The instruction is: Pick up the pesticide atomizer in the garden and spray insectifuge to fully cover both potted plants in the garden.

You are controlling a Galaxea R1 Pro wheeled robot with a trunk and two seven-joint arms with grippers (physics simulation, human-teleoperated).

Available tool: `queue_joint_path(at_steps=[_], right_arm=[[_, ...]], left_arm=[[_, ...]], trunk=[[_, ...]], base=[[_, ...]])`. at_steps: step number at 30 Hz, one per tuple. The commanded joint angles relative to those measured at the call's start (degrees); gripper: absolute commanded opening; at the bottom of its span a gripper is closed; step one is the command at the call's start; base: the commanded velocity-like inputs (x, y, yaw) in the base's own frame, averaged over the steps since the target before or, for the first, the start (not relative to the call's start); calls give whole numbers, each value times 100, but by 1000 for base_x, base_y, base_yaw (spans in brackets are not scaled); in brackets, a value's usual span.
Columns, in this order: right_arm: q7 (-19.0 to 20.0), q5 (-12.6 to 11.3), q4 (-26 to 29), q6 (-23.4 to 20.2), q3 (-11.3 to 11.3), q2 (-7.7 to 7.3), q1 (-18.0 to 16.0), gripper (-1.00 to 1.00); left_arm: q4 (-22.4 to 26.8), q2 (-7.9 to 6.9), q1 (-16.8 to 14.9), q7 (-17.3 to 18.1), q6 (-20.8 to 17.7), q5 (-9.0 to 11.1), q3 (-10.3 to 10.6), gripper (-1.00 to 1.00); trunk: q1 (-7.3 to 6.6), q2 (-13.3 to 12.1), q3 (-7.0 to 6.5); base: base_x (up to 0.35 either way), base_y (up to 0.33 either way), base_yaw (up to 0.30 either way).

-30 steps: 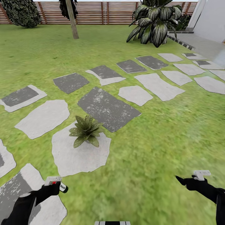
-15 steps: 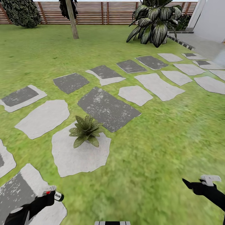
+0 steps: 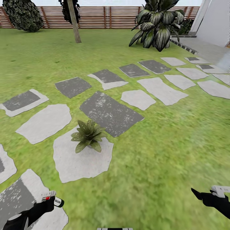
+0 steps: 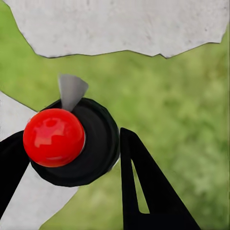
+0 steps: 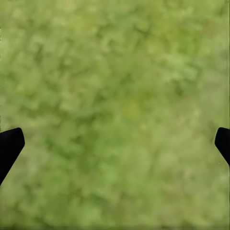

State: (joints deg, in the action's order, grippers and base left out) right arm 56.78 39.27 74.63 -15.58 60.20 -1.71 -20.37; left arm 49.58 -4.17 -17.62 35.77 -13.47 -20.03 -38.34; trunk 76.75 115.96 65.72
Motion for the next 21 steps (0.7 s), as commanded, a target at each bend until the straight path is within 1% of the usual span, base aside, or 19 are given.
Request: queue_joint_path(at_steps=[1,21], right_arm=[[37,22,8,-33,10,-1,-6,100],[37,2,8,-32,18,-14,-2,100]], left_arm=[[8,4,-5,44,-33,-27,-22,-100],[8,4,32,44,-33,-27,-24,-100]], trunk=[[-23,-40,-24],[-463,-842,-559]], base=[[0,0,0],[0,0,0]])
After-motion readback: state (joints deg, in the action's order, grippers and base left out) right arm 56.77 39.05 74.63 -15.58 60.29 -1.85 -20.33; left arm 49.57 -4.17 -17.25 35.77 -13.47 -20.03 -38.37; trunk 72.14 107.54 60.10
